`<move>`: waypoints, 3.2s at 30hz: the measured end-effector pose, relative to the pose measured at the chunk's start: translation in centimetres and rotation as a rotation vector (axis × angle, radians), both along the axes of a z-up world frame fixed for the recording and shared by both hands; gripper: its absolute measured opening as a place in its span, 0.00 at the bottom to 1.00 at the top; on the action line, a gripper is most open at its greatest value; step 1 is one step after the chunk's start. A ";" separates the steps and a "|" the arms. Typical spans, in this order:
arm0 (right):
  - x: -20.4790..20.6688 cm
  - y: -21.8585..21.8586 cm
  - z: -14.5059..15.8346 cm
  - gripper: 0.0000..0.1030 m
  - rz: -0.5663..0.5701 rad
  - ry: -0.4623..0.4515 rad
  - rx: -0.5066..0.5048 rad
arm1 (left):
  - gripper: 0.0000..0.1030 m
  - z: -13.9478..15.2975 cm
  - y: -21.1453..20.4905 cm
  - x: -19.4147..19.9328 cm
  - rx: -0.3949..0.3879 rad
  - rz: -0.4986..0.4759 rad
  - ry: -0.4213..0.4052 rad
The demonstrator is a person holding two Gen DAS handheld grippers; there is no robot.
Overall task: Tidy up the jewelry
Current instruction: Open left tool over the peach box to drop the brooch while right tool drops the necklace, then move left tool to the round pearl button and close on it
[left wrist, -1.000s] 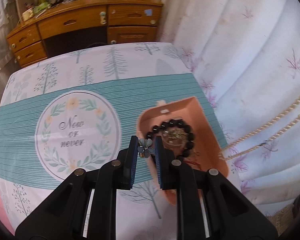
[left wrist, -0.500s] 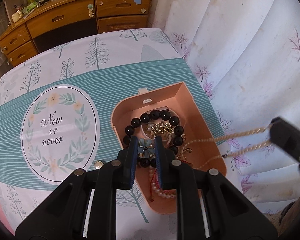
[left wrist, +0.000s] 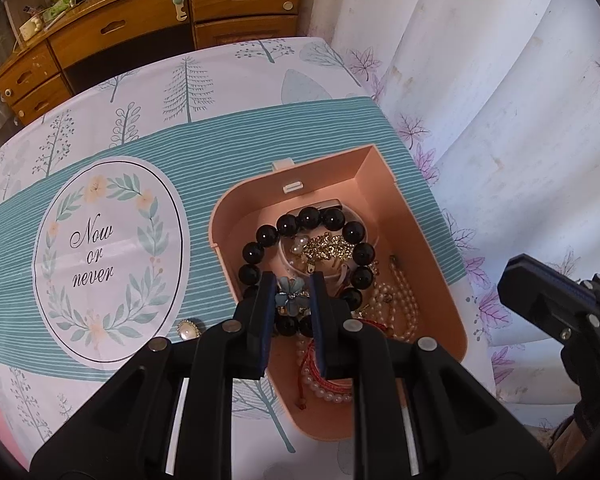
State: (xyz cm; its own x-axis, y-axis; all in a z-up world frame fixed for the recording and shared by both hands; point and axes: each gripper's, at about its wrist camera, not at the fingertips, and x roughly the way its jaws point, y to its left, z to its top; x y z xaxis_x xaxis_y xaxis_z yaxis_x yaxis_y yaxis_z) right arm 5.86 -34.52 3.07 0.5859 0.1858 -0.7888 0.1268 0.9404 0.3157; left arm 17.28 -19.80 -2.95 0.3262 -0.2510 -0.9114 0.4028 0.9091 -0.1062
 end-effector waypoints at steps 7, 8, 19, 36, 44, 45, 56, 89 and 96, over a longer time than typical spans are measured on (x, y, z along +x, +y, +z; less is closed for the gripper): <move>-0.1 0.3 -0.4 0.06 0.012 0.003 -0.001 | 0.14 -0.2 -0.1 0.1 0.012 0.003 0.000; -0.1 0.4 -0.3 0.06 0.013 0.003 -0.001 | 0.14 -0.2 -0.1 0.1 0.015 0.004 -0.001; -0.2 2.0 -0.2 0.06 0.037 -0.001 -0.012 | 0.19 0.1 0.7 -0.2 0.031 0.005 0.013; -0.3 6.9 -2.4 0.16 0.123 0.039 -0.018 | 0.36 2.7 8.8 -2.3 0.071 0.061 -0.049; 0.5 9.0 -4.9 0.27 0.129 0.072 0.019 | 0.36 0.9 10.1 -2.7 0.065 -0.007 -0.010; 0.6 9.2 -5.2 0.27 0.132 0.075 0.022 | 0.36 0.5 10.1 -2.6 0.047 -0.041 0.001; 1.4 9.5 -7.7 0.27 0.135 0.095 0.053 | 0.36 -2.3 9.6 -2.8 0.034 -0.393 -0.097; 3.3 8.9 -9.3 0.27 0.116 0.098 0.099 | 0.16 -5.0 7.7 -0.8 0.087 -0.495 -0.128; 2.5 8.3 -8.9 0.27 0.102 0.080 0.108 | 0.16 -3.3 8.0 -1.4 0.071 -0.428 -0.162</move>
State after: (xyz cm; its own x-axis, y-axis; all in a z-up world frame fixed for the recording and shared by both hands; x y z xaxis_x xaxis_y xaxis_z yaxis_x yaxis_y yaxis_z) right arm 8.34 -26.22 -5.79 0.4955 0.3271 -0.8046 0.0610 0.9110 0.4079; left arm 15.91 -11.76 -6.29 0.3467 -0.3326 -0.8770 0.7498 0.6600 0.0461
